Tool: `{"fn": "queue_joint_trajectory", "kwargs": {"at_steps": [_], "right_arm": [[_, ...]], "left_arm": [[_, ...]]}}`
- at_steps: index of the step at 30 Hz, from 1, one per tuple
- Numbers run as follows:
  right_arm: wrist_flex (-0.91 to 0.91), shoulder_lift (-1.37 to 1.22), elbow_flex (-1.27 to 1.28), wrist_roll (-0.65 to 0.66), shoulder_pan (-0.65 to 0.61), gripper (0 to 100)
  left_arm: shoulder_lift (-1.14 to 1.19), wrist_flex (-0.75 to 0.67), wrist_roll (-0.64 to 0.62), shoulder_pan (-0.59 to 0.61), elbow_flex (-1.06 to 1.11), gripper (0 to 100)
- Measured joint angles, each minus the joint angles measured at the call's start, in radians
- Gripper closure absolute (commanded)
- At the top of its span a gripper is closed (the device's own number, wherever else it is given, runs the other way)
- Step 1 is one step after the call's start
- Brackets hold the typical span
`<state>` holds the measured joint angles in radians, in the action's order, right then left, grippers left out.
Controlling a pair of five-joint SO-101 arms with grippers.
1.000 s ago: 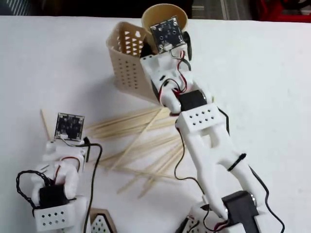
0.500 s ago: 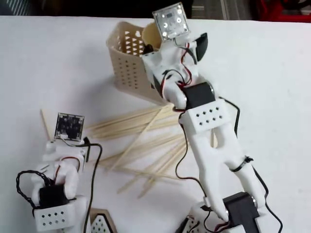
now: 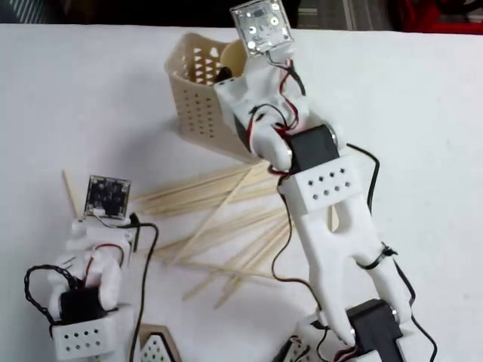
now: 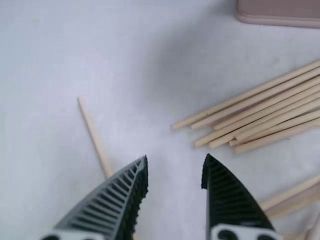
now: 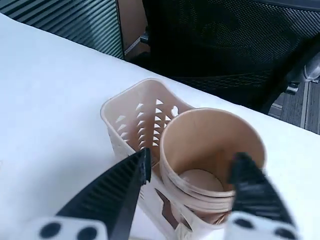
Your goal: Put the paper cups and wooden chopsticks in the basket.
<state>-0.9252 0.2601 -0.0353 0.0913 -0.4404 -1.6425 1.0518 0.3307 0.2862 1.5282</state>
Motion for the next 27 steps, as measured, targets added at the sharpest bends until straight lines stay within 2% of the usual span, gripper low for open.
{"fn": "queue_joint_trajectory", "kwargs": {"at_steps": [11, 23, 27], "right_arm": [[0.051, -0.054, 0.118, 0.000, 0.091, 88.9], [0.040, 0.008, 0.092, 0.000, 0.097, 88.7], [0.037, 0.074, 0.052, 0.000, 0.063, 88.9]], "left_arm": [[0.000, 0.000, 0.000, 0.000, 0.000, 81], [0.000, 0.000, 0.000, 0.000, 0.000, 81], [0.000, 0.000, 0.000, 0.000, 0.000, 81]]}}
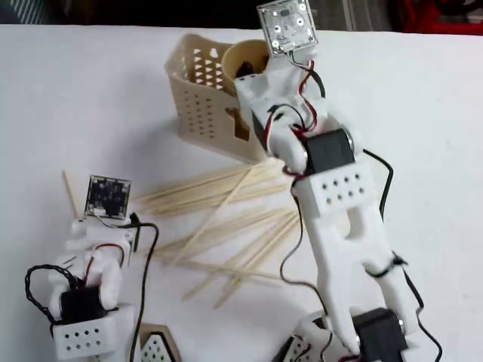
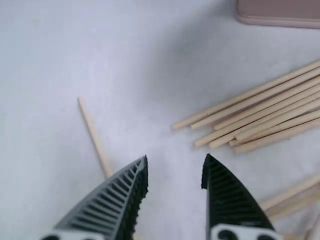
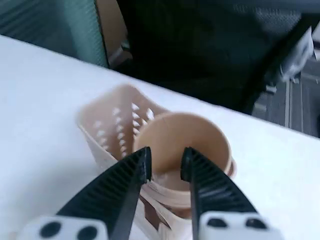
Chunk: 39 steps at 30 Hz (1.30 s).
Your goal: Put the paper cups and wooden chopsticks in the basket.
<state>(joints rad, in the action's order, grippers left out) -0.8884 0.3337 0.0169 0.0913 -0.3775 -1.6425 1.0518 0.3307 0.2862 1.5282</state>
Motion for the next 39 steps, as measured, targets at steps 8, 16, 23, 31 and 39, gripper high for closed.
{"fn": "queue_joint_trajectory", "kwargs": {"at_steps": [8, 16, 23, 31, 39], "right_arm": [[-0.264, 0.215, -0.005, 0.083, -0.095, 88.6], [-0.586, 0.292, -0.002, 0.161, 0.015, 88.6], [-0.612, 0.222, 0.172, 0.230, 0.195, 78.3], [-0.577, -0.114, 0.206, 0.230, 0.301, 73.3], [-0.396, -0.486, 0.124, 0.230, 0.384, 73.3]], "left_arm": [[0.000, 0.000, 0.000, 0.000, 0.000, 81], [0.000, 0.000, 0.000, 0.000, 0.000, 81], [0.000, 0.000, 0.000, 0.000, 0.000, 81], [0.000, 0.000, 0.000, 0.000, 0.000, 81], [0.000, 0.000, 0.000, 0.000, 0.000, 81]]}}
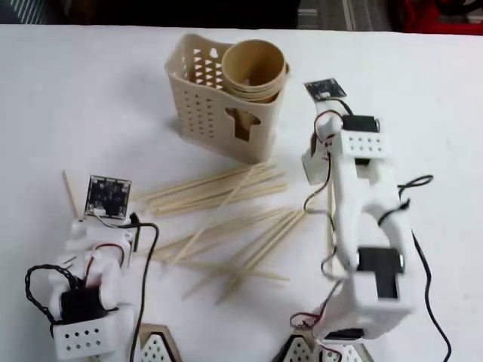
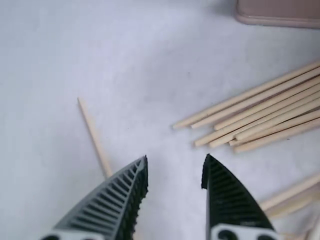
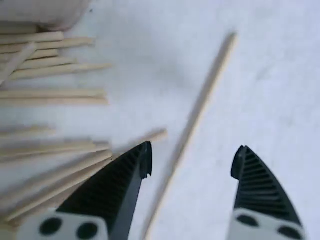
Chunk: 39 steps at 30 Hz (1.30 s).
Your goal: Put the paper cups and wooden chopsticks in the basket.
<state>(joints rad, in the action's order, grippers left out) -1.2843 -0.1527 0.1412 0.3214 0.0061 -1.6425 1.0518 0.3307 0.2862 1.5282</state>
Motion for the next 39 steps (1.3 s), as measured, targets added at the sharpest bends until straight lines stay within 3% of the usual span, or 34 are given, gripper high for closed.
{"fn": "queue_joint_trajectory", "kwargs": {"at_steps": [8, 15, 19, 28, 39], "right_arm": [[0.020, -0.354, -0.221, 0.000, 0.049, 74.5], [-0.005, -0.486, -0.374, -0.002, 0.063, 98.0], [-0.029, -0.529, -0.428, -0.002, 0.068, 98.0], [-0.166, -0.476, -0.416, 0.000, 0.058, 98.1], [-0.382, -0.169, -0.414, 0.002, 0.057, 98.1]], "left_arm": [[0.000, 0.000, 0.000, 0.000, 0.000, 81], [0.000, 0.000, 0.000, 0.000, 0.000, 81], [0.000, 0.000, 0.000, 0.000, 0.000, 81], [0.000, 0.000, 0.000, 0.000, 0.000, 81], [0.000, 0.000, 0.000, 0.000, 0.000, 81]]}}
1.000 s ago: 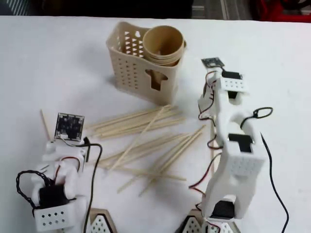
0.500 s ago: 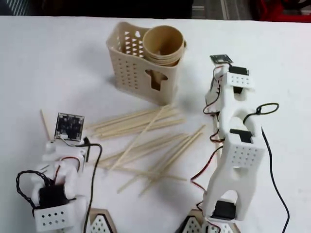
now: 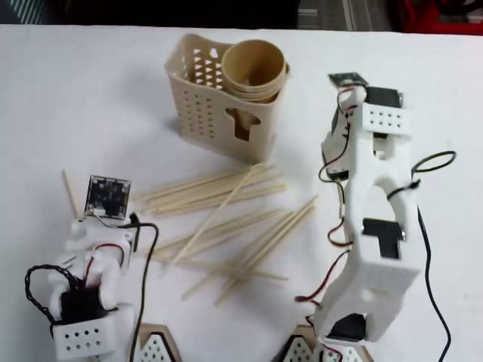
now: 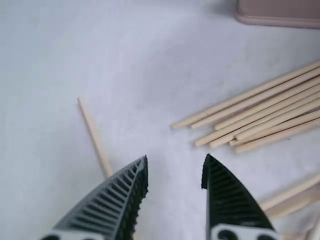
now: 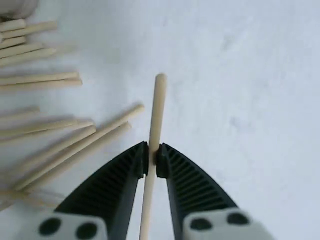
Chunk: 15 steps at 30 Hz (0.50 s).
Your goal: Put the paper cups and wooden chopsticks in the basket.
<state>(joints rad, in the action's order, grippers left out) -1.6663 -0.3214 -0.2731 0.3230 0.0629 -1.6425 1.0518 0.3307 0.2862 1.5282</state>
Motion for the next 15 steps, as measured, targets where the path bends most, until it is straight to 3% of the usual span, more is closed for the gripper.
{"fn": "queue_joint_trajectory", "kwargs": {"at_steps": [9, 15], "right_arm": [[-0.040, 0.242, 0.000, 0.000, -0.008, 98.1], [-0.044, 0.431, 0.000, -0.034, -0.107, 98.1]], "left_arm": [[0.000, 0.000, 0.000, 0.000, 0.000, 81], [0.000, -0.032, 0.000, 0.000, 0.026, 81]]}}
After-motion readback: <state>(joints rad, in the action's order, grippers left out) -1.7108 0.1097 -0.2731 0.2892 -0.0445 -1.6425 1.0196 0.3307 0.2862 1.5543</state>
